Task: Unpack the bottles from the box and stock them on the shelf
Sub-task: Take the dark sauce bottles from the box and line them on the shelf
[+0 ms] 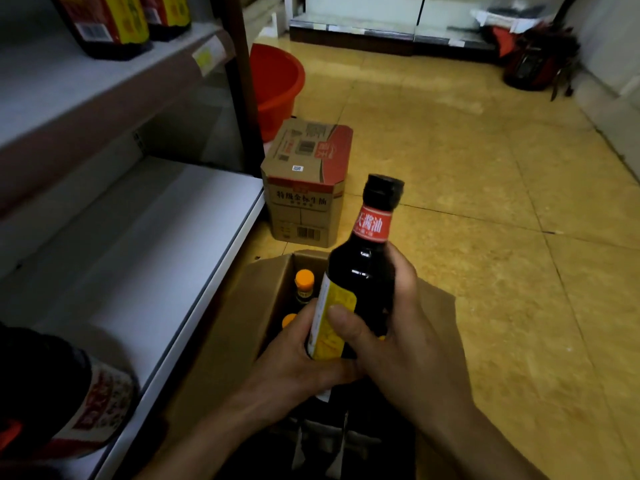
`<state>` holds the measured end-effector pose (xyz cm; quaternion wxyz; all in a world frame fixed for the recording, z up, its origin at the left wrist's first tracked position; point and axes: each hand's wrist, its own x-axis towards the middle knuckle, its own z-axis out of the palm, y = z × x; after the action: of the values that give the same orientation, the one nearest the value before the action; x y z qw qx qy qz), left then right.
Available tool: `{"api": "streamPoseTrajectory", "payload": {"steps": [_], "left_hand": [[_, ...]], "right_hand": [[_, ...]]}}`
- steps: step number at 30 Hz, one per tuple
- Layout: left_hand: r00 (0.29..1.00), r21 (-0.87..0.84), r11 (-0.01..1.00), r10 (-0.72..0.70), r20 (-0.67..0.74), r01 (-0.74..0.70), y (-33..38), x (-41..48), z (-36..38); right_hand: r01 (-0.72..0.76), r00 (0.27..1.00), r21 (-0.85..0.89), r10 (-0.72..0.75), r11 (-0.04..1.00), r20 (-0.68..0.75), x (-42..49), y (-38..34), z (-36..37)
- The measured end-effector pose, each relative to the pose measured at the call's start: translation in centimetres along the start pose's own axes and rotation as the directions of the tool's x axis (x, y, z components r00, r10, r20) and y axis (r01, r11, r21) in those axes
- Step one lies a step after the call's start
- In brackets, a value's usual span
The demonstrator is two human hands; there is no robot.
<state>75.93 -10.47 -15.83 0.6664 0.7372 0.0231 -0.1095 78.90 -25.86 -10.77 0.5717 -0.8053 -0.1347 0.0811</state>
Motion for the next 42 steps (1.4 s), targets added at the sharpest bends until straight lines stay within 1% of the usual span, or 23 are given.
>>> {"api": "streamPoseTrajectory", "payload": {"steps": [2,4,6,9,11,13,15,17,18,22,26,29,31,32,35,37,39,40,42], "left_hand": [[0.997,0.003,1.000,0.006,-0.072,-0.005,0.1,-0.1,0.7],[0.997,-0.010,1.000,0.012,-0.071,-0.013,0.0,-0.1,1.4],[1.000,-0.065,0.998,0.003,-0.019,-0.004,0.4,-0.2,1.8],[0.997,-0.177,0.984,-0.006,0.082,0.021,1.3,-0.5,1.7],[0.987,-0.243,0.967,-0.041,0.154,0.079,1.8,-0.6,1.5],[0.972,-0.313,0.939,-0.070,0.225,0.140,1.8,-0.5,0.8],[0.933,-0.386,0.899,-0.064,0.353,0.207,2.0,-0.6,0.3],[0.886,-0.435,0.865,-0.024,0.463,0.251,2.1,-0.8,0.0],[0.884,-0.431,0.870,-0.012,0.468,0.240,1.9,-0.9,0.1],[0.948,-0.299,0.946,-0.029,0.317,0.129,1.6,-1.2,1.1],[0.997,-0.169,0.985,-0.010,0.076,0.023,1.5,-1.1,1.7],[0.989,-0.092,0.995,0.012,-0.148,-0.025,0.5,-0.5,2.1],[0.966,-0.116,0.993,-0.018,-0.259,-0.012,0.0,-0.2,2.2],[0.955,-0.128,0.992,-0.032,-0.294,-0.007,-0.1,-0.1,2.3],[0.925,-0.114,0.993,-0.068,-0.375,0.027,0.0,0.2,2.6],[0.914,-0.066,0.998,-0.048,-0.403,0.023,0.0,0.5,2.8],[0.923,-0.012,1.000,-0.006,-0.384,0.001,0.3,0.5,3.0],[0.936,0.004,1.000,0.009,-0.353,-0.008,0.5,0.4,2.9],[0.966,-0.035,0.999,-0.008,-0.258,-0.001,1.0,0.1,2.5]], "right_hand": [[-0.052,0.998,0.053,0.054,0.997,-0.033,0.2,-0.1,0.7],[-0.104,0.993,0.100,0.108,0.990,-0.039,0.6,-0.2,0.7],[-0.117,0.992,0.144,0.122,0.983,-0.024,1.0,-0.2,0.2],[-0.103,0.995,0.236,0.104,0.966,0.007,1.1,-0.5,-0.4],[-0.107,0.994,0.305,0.106,0.946,0.020,1.3,-0.7,-0.6],[-0.143,0.990,0.468,0.121,0.872,0.077,1.6,-1.0,-1.0],[-0.198,0.978,0.628,0.109,0.753,0.178,1.8,-1.0,-1.5],[-0.227,0.966,0.692,0.067,0.686,0.250,1.9,-0.8,-1.9],[-0.226,0.962,0.698,0.044,0.679,0.269,2.0,-0.5,-2.0],[-0.205,0.959,0.672,0.006,0.711,0.285,2.3,0.4,-2.1],[-0.185,0.970,0.568,0.058,0.802,0.235,2.5,0.5,-1.7],[-0.153,0.977,0.355,0.086,0.922,0.196,2.4,-0.2,-1.2],[-0.114,0.985,0.214,0.081,0.970,0.154,2.3,-0.2,-0.7],[-0.121,0.983,0.183,0.091,0.976,0.162,2.2,-0.1,-0.4],[-0.167,0.969,0.219,0.119,0.961,0.217,2.3,0.1,0.3],[-0.157,0.972,0.233,0.108,0.960,0.210,2.6,0.5,0.4],[-0.144,0.977,0.236,0.101,0.961,0.186,2.8,0.7,0.2],[-0.137,0.981,0.243,0.099,0.960,0.166,2.8,0.7,0.0],[-0.163,0.982,0.292,0.126,0.943,0.141,2.9,0.6,-0.5]]}}
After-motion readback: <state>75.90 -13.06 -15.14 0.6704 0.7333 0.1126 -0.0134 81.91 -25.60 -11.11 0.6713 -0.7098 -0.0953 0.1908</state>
